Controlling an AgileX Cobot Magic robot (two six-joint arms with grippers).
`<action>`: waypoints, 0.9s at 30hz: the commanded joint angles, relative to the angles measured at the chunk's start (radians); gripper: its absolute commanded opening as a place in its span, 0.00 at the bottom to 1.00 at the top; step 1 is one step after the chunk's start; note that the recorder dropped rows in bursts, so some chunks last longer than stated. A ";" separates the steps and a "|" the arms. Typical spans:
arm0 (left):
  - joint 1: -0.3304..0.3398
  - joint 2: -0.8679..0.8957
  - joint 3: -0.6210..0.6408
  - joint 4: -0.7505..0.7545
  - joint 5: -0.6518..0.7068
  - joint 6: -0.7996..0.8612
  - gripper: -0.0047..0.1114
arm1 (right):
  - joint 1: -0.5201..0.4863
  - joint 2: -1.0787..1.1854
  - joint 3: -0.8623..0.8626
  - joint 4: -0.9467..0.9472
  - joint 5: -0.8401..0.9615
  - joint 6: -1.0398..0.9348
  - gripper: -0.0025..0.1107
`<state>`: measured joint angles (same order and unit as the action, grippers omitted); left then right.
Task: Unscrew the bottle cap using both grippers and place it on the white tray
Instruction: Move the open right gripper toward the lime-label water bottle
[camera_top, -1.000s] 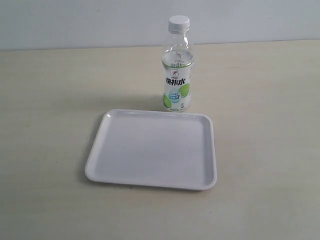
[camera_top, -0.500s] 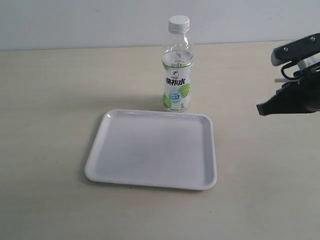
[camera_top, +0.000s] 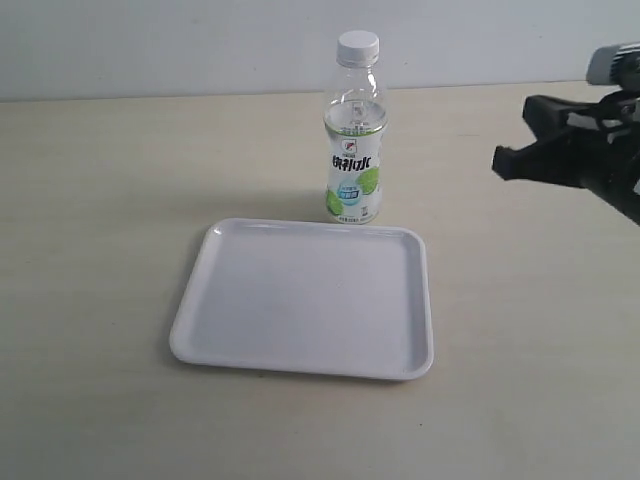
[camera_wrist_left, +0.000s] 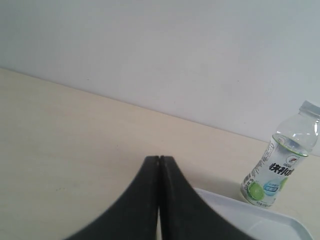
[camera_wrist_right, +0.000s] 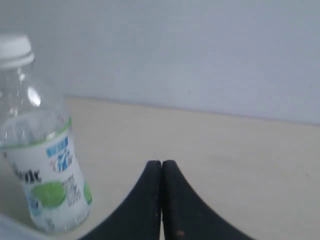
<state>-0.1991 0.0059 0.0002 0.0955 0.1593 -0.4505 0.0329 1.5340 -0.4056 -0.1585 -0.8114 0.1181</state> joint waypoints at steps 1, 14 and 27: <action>0.002 -0.006 0.000 -0.006 0.002 0.002 0.05 | -0.012 0.005 -0.006 -0.150 0.133 -0.038 0.02; 0.002 -0.006 0.000 -0.006 0.002 0.002 0.05 | -0.009 0.201 -0.075 -0.584 -0.068 0.146 0.02; 0.002 -0.006 0.000 -0.006 0.004 0.002 0.05 | -0.009 0.377 -0.220 -0.582 -0.084 0.110 0.61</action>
<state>-0.1991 0.0059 0.0002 0.0955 0.1593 -0.4505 0.0241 1.8850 -0.5991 -0.7362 -0.8787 0.2356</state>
